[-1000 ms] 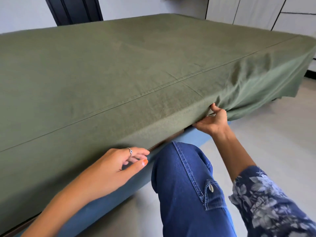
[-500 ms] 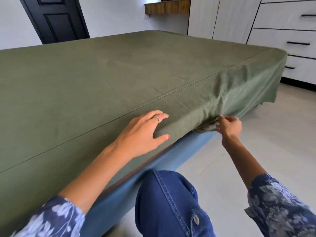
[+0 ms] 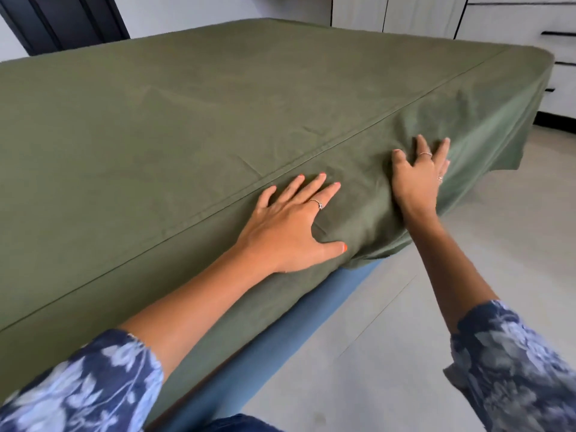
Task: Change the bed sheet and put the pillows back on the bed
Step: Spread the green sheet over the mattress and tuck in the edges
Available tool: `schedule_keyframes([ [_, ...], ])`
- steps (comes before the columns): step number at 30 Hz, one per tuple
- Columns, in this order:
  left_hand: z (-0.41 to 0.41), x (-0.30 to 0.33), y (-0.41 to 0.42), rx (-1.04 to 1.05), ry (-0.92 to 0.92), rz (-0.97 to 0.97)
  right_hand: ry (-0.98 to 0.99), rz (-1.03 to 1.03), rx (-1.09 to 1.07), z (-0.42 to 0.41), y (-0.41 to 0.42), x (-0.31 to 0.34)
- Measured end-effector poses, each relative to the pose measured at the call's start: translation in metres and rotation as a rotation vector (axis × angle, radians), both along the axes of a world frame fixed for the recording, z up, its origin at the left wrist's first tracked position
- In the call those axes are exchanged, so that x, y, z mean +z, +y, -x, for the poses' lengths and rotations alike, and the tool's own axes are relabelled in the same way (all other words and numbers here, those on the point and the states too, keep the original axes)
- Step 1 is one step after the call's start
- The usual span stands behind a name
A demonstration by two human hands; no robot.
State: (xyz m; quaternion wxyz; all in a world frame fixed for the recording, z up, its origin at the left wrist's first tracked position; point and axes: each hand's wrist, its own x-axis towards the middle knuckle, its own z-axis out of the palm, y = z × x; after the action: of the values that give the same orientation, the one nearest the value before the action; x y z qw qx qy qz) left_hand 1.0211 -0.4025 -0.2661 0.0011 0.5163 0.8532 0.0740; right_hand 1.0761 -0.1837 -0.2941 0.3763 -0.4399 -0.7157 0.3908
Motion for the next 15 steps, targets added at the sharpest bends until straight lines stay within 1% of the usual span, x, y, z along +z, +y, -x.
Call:
schedule_keyframes([
  [6, -0.005, 0.000, -0.004, 0.006, 0.033, -0.019, 0.267, -0.019, -0.037, 0.008, 0.000, -0.015],
  [8, -0.006, 0.000, -0.006, 0.007, 0.033, -0.023, 0.324, -0.032, -0.032, 0.008, 0.000, -0.017],
  [11, -0.008, 0.004, -0.006, 0.006, 0.017, -0.027, 0.321, -0.057, 0.002, 0.003, 0.004, -0.014],
  [15, -0.012, 0.007, -0.008, 0.022, 0.006, 0.018, 0.230, -0.038, 0.067, -0.005, 0.006, -0.010],
])
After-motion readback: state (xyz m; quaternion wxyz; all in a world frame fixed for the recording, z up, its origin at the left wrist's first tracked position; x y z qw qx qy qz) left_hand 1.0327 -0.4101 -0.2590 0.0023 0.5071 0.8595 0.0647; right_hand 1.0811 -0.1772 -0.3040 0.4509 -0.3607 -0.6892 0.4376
